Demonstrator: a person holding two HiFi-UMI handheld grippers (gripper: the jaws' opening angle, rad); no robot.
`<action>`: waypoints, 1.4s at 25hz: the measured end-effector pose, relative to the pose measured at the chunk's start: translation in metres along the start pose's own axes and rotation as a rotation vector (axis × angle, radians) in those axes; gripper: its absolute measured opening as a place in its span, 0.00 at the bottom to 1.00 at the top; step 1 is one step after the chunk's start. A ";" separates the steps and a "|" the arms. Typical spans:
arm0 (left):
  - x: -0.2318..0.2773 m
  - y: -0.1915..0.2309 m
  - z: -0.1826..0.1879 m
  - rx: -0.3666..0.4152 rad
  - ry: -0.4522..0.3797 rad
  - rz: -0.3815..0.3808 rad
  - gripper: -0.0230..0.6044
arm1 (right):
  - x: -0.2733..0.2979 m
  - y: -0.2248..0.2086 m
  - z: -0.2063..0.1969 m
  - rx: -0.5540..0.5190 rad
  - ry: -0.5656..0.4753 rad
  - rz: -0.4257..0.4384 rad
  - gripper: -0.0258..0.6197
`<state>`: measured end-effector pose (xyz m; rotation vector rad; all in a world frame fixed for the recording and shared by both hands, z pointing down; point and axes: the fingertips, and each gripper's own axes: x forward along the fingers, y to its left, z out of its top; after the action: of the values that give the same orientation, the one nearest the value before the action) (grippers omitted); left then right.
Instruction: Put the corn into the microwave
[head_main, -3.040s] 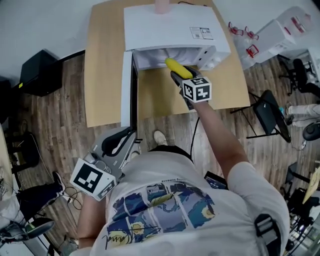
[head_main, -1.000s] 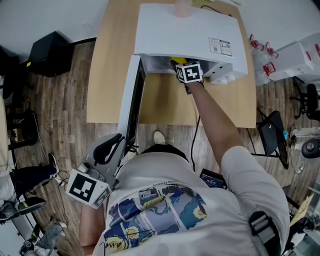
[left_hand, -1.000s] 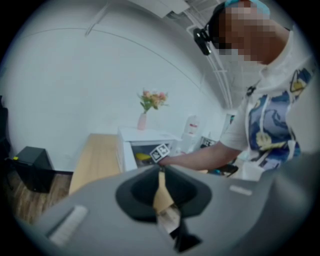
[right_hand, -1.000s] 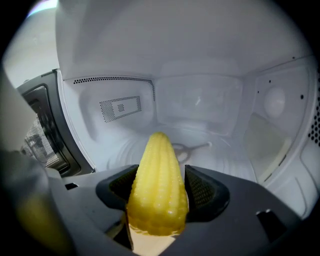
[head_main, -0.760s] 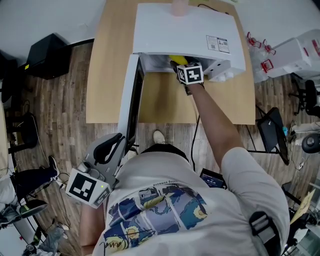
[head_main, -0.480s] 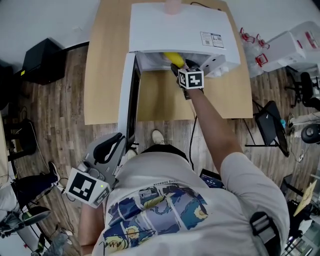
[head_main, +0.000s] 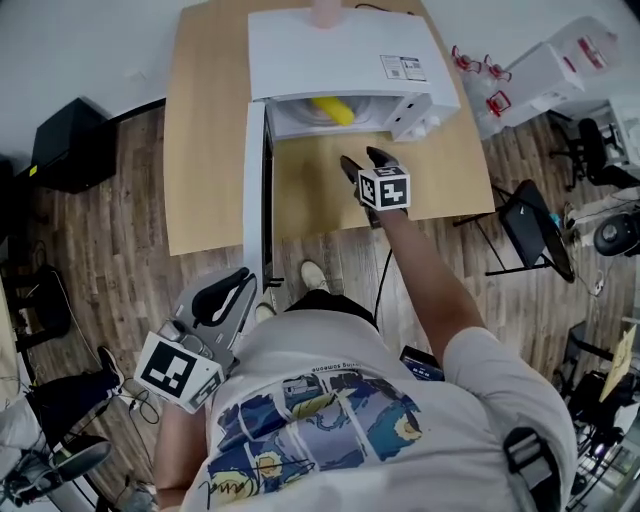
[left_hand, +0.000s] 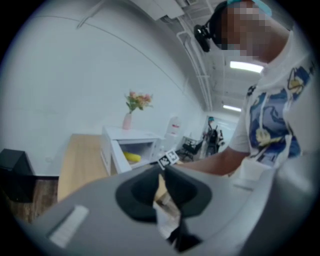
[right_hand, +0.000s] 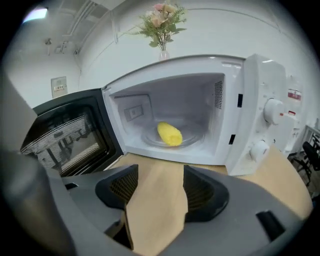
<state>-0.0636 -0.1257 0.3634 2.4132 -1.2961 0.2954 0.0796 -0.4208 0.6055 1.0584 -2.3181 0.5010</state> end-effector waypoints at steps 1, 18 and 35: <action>-0.004 -0.001 -0.002 0.001 -0.001 -0.010 0.11 | -0.007 0.006 -0.004 0.000 0.000 0.001 0.46; -0.070 -0.007 -0.037 0.009 -0.041 -0.131 0.11 | -0.140 0.134 -0.049 -0.034 -0.035 0.047 0.08; -0.140 -0.012 -0.093 -0.016 -0.042 -0.162 0.05 | -0.221 0.266 -0.071 -0.082 -0.071 0.149 0.05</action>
<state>-0.1318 0.0257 0.3947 2.5043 -1.1072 0.1888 0.0172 -0.0903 0.4977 0.8826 -2.4700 0.4275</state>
